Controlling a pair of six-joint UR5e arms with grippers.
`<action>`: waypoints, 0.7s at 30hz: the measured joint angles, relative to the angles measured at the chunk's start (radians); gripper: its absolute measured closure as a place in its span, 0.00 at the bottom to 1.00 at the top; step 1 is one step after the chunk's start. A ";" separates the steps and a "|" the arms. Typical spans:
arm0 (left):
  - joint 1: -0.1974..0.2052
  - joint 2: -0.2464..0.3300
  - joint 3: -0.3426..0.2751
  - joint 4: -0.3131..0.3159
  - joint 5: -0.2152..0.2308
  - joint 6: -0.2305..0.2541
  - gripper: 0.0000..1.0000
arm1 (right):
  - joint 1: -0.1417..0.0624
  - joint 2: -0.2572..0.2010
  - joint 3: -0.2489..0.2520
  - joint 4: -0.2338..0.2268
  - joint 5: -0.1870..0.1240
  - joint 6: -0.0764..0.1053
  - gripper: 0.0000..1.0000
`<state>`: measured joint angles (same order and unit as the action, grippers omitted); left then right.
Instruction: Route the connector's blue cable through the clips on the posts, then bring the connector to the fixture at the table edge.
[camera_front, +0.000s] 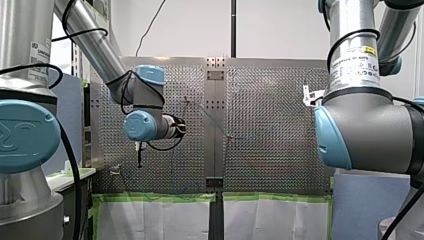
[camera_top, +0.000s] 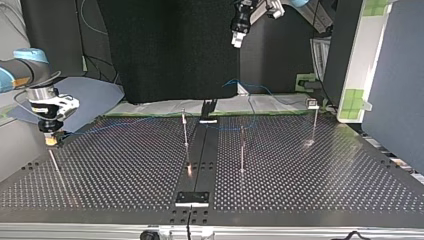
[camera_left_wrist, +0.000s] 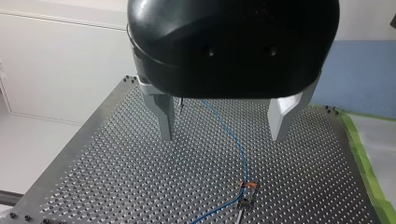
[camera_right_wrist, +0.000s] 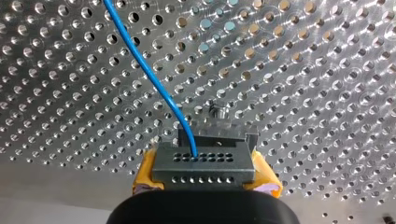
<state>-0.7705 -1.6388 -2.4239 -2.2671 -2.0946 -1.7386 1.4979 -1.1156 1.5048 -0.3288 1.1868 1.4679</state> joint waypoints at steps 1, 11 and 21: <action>0.000 0.000 0.000 0.000 0.000 0.000 0.00 | 0.000 0.001 0.000 -0.002 -0.002 0.000 1.00; 0.000 0.000 0.003 -0.010 0.000 0.005 0.00 | 0.005 0.023 -0.010 -0.012 -0.010 -0.005 1.00; 0.002 0.000 0.004 -0.011 0.000 0.005 0.00 | 0.008 0.033 -0.025 -0.020 -0.030 -0.009 1.00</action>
<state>-0.7684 -1.6388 -2.4202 -2.2781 -2.0946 -1.7333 1.5056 -1.0827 1.4800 -0.3488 1.1563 1.4590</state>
